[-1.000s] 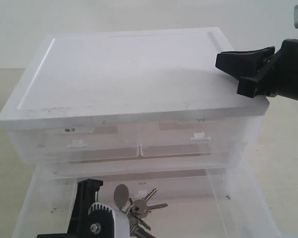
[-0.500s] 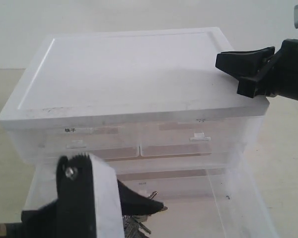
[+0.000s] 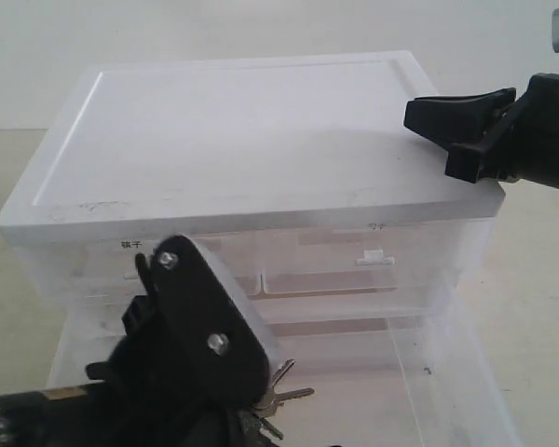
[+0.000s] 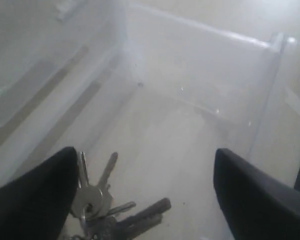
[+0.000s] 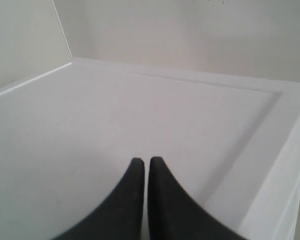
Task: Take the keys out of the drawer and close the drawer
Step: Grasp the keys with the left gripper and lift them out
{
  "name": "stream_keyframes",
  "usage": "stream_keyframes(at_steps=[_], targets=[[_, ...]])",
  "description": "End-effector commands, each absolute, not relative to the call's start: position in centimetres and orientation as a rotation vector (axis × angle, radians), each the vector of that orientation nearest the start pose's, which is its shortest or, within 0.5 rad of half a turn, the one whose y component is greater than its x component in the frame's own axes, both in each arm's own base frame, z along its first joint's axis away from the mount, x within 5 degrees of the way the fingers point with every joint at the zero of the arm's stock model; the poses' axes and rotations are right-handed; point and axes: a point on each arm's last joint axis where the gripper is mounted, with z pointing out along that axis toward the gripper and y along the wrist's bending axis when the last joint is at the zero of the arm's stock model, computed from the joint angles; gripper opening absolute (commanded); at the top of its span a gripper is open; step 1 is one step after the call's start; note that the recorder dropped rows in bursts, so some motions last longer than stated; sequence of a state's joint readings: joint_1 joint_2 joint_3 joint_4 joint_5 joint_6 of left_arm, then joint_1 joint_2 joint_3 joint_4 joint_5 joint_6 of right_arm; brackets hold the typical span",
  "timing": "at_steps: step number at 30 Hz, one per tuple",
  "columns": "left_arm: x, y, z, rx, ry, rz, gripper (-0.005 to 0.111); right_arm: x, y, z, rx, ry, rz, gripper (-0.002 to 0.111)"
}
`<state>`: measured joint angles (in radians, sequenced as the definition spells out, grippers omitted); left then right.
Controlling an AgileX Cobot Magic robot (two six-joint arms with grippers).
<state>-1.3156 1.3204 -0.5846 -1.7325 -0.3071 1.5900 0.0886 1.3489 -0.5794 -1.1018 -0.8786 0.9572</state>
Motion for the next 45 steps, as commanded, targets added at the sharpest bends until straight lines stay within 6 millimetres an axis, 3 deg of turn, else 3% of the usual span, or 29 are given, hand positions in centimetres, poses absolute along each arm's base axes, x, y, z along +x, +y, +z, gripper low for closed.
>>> stream_keyframes(at_steps=[1, 7, 14, 16, 19, 21, 25, 41, 43, 45], targets=[[10.8, -23.2, 19.0, 1.064, 2.09, -0.296, 0.07, 24.1, 8.5, 24.3, -0.633, 1.726, 0.744, 0.0], [13.4, -22.7, 16.7, 1.02, 2.221, -0.302, 0.07, 24.1, 8.5, 24.3, -0.633, 1.726, 0.744, 0.0], [14.4, -22.4, 15.9, 1.055, 2.242, -0.317, 0.065, 24.2, 8.5, 24.3, -0.634, 1.729, 0.74, 0.0], [14.4, -22.4, 15.9, 1.079, 2.229, -0.307, 0.052, 24.2, 8.5, 24.3, -0.635, 1.728, 0.742, 0.0], [14.3, -22.4, 15.9, 1.115, 2.21, -0.299, 0.02, 24.2, 8.5, 24.3, -0.635, 1.728, 0.742, 0.0], [14.3, -22.5, 15.9, 1.176, 2.175, -0.279, 0.005, 24.2, 8.5, 24.3, -0.635, 1.728, 0.742, 0.0], [14.2, -22.5, 16.0, 1.187, 2.167, -0.279, 0.005, 24.2, 8.5, 24.3, -0.635, 1.728, 0.742, 0.0], [12.2, -21.9, 22.1, 1.186, 1.918, -0.453, 0.005, 24.2, 8.5, 24.3, -0.634, 1.729, 0.74, 0.0], [11.1, -22.2, 23.2, 1.203, 1.858, -0.468, 0.005, 24.2, 8.5, 24.3, -0.632, 1.729, 0.74, 0.0], [10.5, -22.6, 25.6, 1.192, 1.758, -0.44, 0.005, 24.2, 8.5, 24.3, -0.632, 1.729, 0.74, 0.0]])
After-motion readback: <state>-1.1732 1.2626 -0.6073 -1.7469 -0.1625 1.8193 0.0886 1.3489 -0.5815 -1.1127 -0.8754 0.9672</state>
